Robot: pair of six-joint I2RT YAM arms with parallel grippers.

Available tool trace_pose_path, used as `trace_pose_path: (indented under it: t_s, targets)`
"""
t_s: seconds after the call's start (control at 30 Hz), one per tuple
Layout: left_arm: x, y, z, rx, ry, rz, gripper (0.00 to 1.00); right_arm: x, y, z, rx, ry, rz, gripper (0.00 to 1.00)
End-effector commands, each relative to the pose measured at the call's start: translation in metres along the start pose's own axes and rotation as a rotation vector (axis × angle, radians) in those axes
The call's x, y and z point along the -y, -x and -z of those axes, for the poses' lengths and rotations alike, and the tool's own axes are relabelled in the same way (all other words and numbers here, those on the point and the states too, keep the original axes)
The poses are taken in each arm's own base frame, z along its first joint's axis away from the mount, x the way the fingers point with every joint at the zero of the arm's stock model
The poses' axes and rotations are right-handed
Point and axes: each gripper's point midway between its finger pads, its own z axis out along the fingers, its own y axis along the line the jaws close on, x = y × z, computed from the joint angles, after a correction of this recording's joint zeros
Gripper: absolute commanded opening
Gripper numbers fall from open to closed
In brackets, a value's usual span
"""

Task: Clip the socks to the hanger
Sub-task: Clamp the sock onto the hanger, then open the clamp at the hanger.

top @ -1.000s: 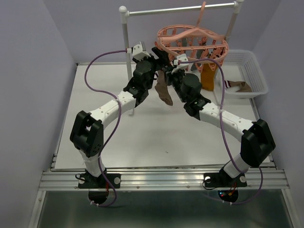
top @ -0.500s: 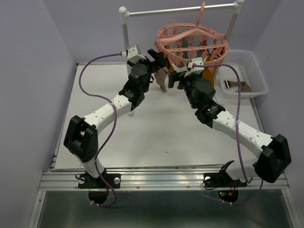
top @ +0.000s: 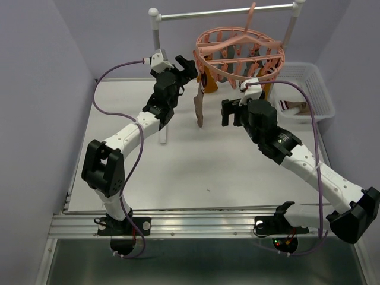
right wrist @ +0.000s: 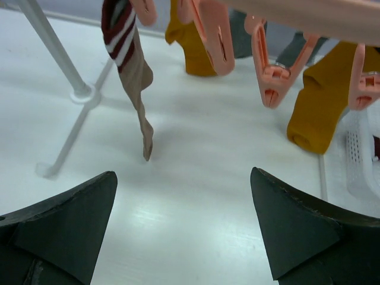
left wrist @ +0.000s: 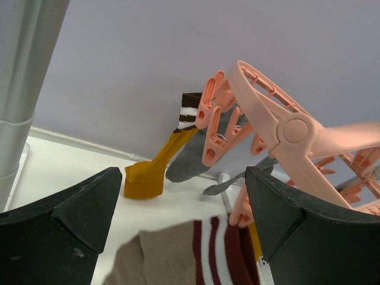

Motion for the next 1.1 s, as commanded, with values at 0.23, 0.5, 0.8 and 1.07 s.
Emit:
trace_pose_path:
  t_s: [0.23,0.5,0.8,1.07]
  targets:
    - [0.026,0.023,-0.019,0.034,-0.1,-0.07,0.99,0.073,0.018,0.059,-0.094,-0.311,-0.031,1.0]
    - [0.017,0.029,-0.016,0.054,-0.057,-0.101,0.99,0.149,0.022,0.067,-0.075,-0.62,-0.075,1.0]
    - [-0.008,0.041,0.0,0.071,0.048,-0.125,0.99,0.209,0.055,0.055,-0.08,-0.822,0.029,1.0]
    - [-0.03,0.041,0.021,0.064,0.102,-0.162,0.99,0.212,0.082,0.038,-0.038,-0.748,0.069,1.0]
